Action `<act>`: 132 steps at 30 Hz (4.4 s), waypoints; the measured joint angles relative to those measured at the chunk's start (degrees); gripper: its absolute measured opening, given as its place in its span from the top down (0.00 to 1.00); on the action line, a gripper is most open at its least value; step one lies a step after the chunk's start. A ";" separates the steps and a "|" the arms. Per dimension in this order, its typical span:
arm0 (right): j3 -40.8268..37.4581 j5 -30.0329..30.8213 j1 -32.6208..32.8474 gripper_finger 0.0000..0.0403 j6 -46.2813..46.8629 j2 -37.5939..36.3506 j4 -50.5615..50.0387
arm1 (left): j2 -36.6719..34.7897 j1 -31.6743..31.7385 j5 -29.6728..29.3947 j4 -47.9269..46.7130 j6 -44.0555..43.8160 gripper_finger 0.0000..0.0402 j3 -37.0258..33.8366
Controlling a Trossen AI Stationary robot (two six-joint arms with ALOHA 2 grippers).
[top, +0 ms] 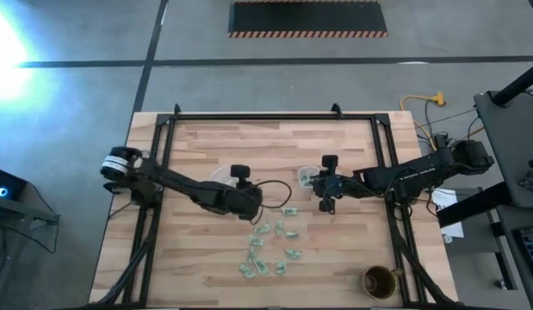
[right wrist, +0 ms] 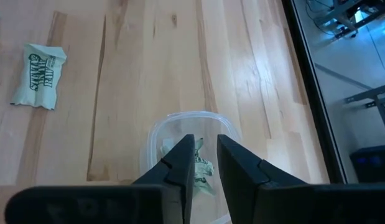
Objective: Pick and place Stevia / Truvia into bins
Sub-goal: Put the light green stevia packet into the left transparent container, then put the light green stevia packet into the right transparent container
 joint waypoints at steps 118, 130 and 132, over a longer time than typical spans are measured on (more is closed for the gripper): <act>6.99 -27.19 0.11 0.59 4.19 26.06 16.14 | -8.02 -3.43 1.52 -33.33 -37.83 0.71 -4.20; 6.99 -27.28 0.11 0.59 4.32 26.06 16.06 | -8.02 -3.43 1.51 -33.28 -37.83 0.71 -4.20; 6.99 -27.93 0.11 0.59 4.32 26.06 16.08 | -8.02 -3.43 1.52 -33.20 -37.83 0.71 -4.20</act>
